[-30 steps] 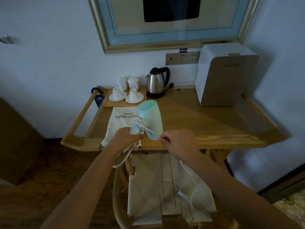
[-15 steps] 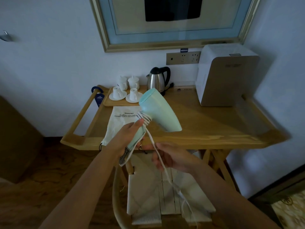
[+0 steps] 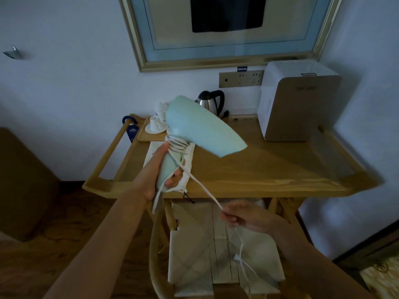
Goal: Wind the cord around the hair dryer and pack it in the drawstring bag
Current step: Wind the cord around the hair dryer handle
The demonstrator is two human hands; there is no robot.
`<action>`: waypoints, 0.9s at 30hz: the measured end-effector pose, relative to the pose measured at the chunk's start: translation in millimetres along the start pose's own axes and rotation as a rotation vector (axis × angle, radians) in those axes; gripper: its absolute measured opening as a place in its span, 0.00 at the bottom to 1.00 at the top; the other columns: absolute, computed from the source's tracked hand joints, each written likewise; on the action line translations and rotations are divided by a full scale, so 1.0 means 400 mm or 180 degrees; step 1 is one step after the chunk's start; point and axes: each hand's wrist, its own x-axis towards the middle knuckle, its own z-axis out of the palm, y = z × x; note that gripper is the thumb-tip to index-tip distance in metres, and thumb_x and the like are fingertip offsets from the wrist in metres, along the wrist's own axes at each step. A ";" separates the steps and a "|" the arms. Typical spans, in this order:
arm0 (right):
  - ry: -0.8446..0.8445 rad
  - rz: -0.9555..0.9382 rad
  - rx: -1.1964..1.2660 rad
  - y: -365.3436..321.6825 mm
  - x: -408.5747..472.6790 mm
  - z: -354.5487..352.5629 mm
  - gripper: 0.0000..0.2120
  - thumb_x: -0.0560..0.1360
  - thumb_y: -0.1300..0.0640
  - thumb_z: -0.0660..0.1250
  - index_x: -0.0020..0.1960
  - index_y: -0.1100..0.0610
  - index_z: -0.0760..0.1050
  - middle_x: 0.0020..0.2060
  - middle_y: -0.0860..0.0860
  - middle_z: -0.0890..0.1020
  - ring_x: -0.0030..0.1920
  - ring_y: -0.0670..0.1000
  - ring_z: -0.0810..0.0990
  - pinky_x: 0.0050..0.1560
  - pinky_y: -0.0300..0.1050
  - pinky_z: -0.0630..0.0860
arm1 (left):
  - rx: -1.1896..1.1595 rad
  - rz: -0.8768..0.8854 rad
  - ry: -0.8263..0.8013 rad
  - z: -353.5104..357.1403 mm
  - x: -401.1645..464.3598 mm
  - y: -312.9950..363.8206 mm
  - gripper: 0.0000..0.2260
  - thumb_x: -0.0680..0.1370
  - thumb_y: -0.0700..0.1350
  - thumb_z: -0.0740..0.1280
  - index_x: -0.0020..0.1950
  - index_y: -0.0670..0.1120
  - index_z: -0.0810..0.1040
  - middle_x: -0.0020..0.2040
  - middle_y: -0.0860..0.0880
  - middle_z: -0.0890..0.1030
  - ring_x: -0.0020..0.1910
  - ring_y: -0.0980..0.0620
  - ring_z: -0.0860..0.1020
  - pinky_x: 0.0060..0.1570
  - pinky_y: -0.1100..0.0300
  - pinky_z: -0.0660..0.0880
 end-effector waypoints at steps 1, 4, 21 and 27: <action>0.0073 0.0099 -0.0034 0.007 -0.007 -0.008 0.12 0.74 0.48 0.65 0.39 0.55 0.79 0.28 0.47 0.68 0.30 0.46 0.66 0.36 0.42 0.64 | 0.0014 0.0009 -0.0143 -0.008 -0.007 0.006 0.22 0.74 0.62 0.63 0.41 0.43 0.77 0.28 0.46 0.74 0.18 0.55 0.68 0.17 0.67 0.67; 0.0724 0.0271 -0.0679 -0.017 -0.011 -0.025 0.08 0.75 0.57 0.65 0.39 0.53 0.80 0.32 0.53 0.74 0.31 0.49 0.67 0.34 0.41 0.65 | 0.0833 -0.0312 -0.0344 -0.009 -0.035 0.027 0.24 0.65 0.68 0.69 0.36 0.46 0.80 0.25 0.47 0.77 0.18 0.55 0.72 0.18 0.67 0.69; 0.1885 -0.0339 -0.2320 -0.243 0.040 0.047 0.09 0.73 0.50 0.66 0.39 0.52 0.81 0.28 0.47 0.75 0.27 0.43 0.68 0.29 0.34 0.64 | 0.5067 -0.1477 -0.0382 -0.027 -0.034 -0.161 0.20 0.62 0.63 0.73 0.44 0.51 0.78 0.36 0.50 0.82 0.27 0.56 0.78 0.27 0.62 0.76; 0.2160 -0.0856 -0.2350 -0.307 0.050 0.088 0.09 0.73 0.50 0.68 0.39 0.55 0.81 0.28 0.45 0.76 0.26 0.39 0.71 0.28 0.29 0.65 | 0.5032 -0.0801 0.0922 -0.031 0.024 -0.166 0.21 0.64 0.63 0.73 0.42 0.47 0.76 0.35 0.52 0.78 0.33 0.57 0.77 0.29 0.64 0.72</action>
